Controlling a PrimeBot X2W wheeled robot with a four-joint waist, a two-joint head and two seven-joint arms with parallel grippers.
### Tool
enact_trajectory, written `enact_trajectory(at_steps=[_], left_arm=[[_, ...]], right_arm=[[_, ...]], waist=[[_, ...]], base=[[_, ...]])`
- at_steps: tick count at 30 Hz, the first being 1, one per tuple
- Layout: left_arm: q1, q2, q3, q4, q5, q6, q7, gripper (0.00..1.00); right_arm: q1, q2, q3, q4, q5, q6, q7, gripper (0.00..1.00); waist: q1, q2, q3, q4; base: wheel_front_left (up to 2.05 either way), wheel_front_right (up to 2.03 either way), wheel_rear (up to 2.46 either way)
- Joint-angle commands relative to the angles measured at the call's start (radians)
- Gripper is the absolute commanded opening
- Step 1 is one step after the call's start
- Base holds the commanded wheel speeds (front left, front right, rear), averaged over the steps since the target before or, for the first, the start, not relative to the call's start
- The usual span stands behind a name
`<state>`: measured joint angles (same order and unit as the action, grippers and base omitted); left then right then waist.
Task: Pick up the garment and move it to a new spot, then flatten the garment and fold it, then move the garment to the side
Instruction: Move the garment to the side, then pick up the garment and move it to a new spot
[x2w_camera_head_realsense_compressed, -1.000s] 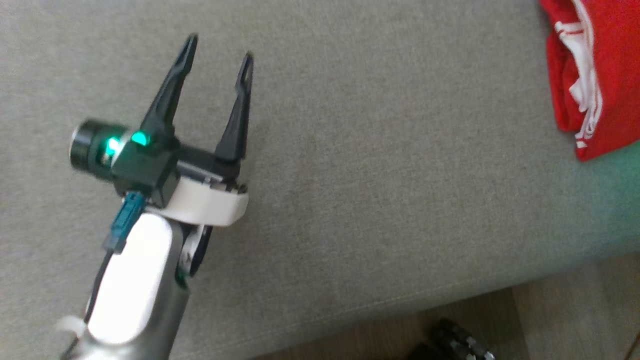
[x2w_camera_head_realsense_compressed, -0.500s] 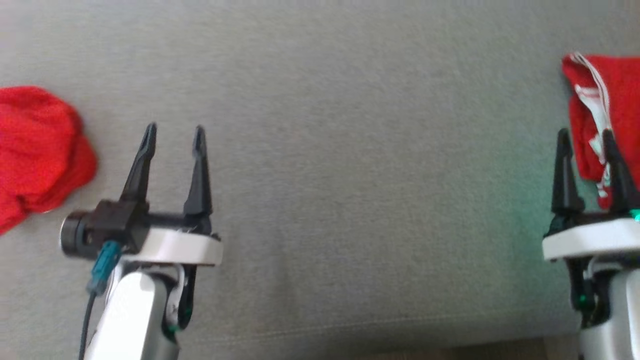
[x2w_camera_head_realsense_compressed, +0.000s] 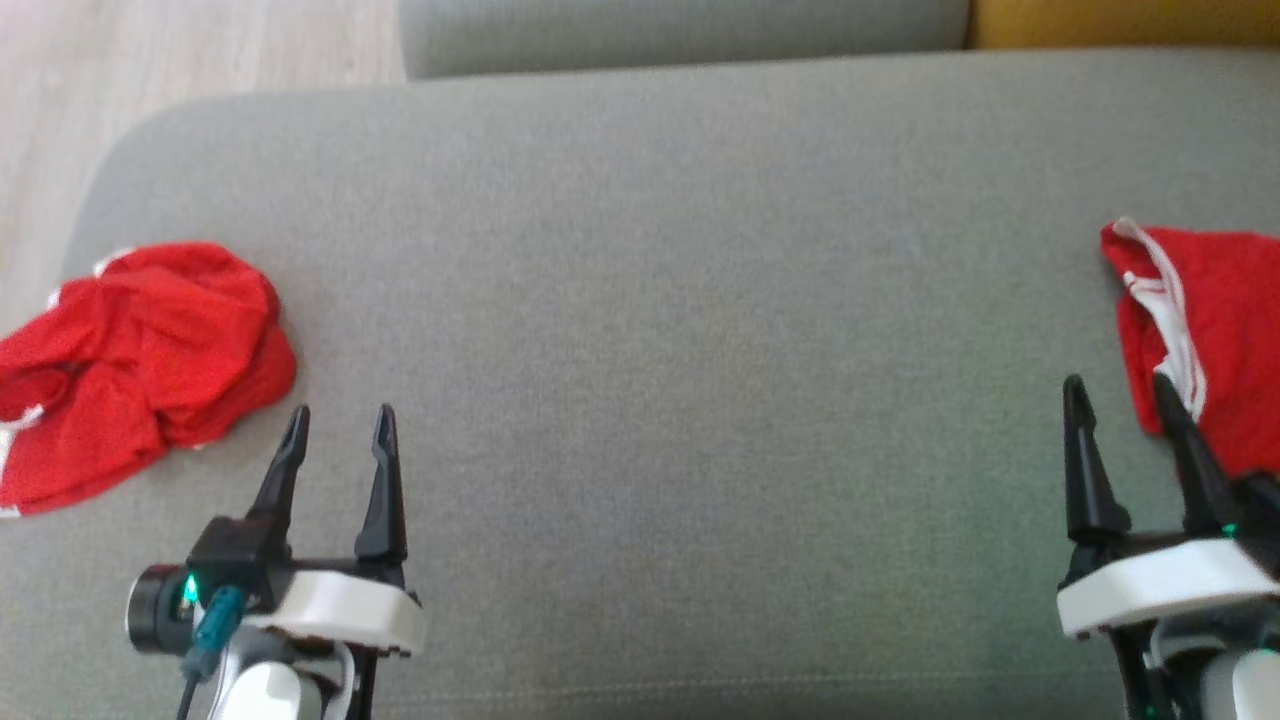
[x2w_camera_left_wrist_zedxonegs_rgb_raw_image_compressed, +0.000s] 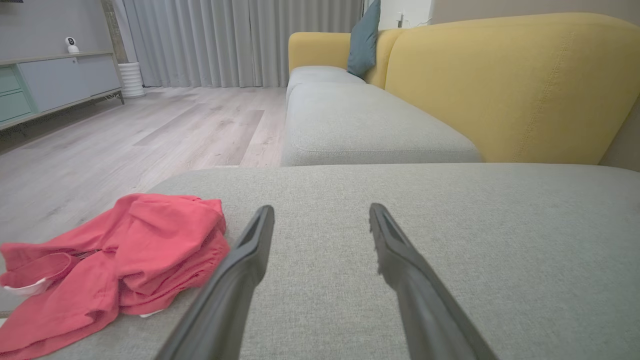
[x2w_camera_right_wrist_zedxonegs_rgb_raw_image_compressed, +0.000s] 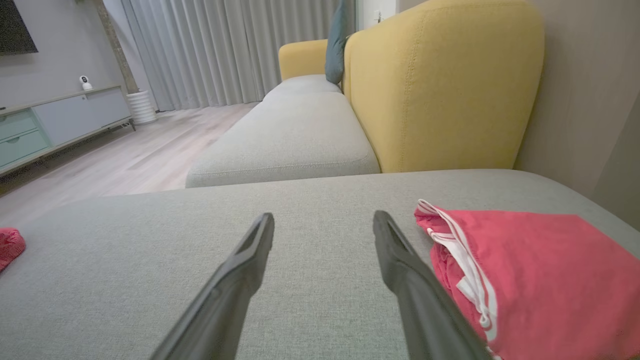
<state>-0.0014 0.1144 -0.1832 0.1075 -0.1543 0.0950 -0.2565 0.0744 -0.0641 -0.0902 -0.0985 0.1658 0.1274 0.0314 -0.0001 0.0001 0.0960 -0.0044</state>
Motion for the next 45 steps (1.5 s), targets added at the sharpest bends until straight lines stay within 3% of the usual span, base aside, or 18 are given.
enact_trajectory(at_steps=[1,14,34,39,45], left_arm=[[-0.027,0.012,0.033,-0.027,-0.008,-0.005,-0.005,1.00],[0.037,0.027,0.026,-0.007,-0.024,-0.009,0.015,1.00],[0.038,0.043,0.015,-0.025,-0.028,0.015,0.046,1.00],[0.018,0.042,0.006,-0.027,-0.028,0.013,0.046,1.00],[-0.015,0.037,-0.001,-0.017,-0.034,0.008,0.039,1.00]], right_arm=[[-0.012,-0.002,0.025,-0.042,-0.007,0.003,0.001,1.00],[0.080,0.004,0.055,-0.112,-0.016,0.003,0.045,1.00],[0.088,0.009,0.054,-0.131,-0.011,0.003,0.052,1.00],[0.093,0.009,0.045,-0.136,-0.012,0.003,0.053,1.00],[0.097,0.008,0.041,-0.157,-0.014,0.003,0.061,1.00]], waist=[[0.0001,-0.0001,-0.026,-0.001],[0.0001,-0.0001,-0.109,-0.017],[0.0001,-0.0001,-0.105,-0.026],[0.0001,-0.0001,-0.098,0.010],[0.0001,-0.0001,-0.091,0.101]], base=[[0.00,0.00,0.00],[0.00,0.00,0.00],[0.00,0.00,0.00],[0.00,0.00,0.00],[0.00,0.00,0.00]])
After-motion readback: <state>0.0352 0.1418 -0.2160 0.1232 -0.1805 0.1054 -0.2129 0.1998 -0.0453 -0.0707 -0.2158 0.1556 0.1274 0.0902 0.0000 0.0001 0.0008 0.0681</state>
